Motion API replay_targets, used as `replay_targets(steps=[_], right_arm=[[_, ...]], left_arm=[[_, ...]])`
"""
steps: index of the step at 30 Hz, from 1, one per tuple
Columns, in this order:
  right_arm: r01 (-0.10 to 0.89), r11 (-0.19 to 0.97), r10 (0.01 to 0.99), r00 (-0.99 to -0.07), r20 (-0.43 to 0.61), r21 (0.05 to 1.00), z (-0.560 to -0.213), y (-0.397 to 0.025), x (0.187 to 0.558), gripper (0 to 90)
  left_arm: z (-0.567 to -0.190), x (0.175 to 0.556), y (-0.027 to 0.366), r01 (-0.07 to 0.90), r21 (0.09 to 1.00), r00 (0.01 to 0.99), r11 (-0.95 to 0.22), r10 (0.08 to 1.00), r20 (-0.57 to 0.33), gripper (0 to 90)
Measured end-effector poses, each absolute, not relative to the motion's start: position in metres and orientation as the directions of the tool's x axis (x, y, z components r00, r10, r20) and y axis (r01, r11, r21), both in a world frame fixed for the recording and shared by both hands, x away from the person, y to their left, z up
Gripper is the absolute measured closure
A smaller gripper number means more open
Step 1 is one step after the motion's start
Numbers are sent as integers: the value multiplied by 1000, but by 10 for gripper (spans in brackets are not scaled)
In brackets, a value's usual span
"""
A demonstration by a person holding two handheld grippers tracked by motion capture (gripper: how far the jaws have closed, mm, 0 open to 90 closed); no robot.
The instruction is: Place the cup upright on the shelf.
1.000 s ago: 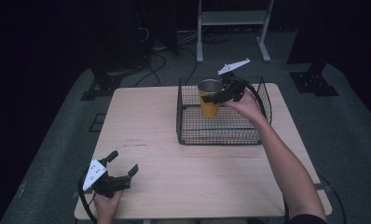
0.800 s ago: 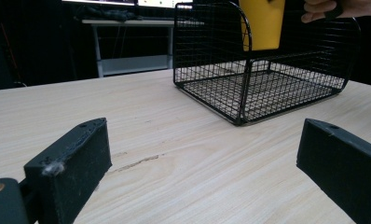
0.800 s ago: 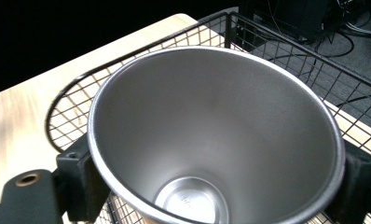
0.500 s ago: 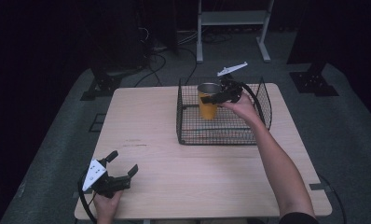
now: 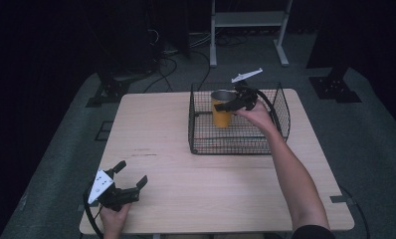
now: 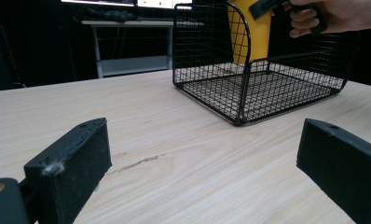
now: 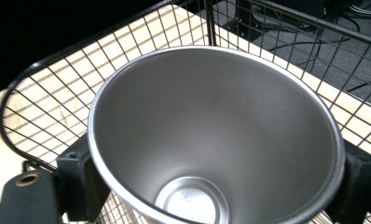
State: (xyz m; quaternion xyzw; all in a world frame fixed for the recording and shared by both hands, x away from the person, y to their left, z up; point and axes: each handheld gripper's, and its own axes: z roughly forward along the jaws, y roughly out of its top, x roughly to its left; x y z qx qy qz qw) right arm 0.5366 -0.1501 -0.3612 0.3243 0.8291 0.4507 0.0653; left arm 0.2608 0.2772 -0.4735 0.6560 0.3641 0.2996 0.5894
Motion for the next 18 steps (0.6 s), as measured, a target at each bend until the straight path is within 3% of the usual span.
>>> replay_targets(steps=[18], right_arm=[[510,419,624,-763,170,752,-386,-151,544,123]], left_arm=[[-474,261,277,125,991,556,-39,830,-38,22]])
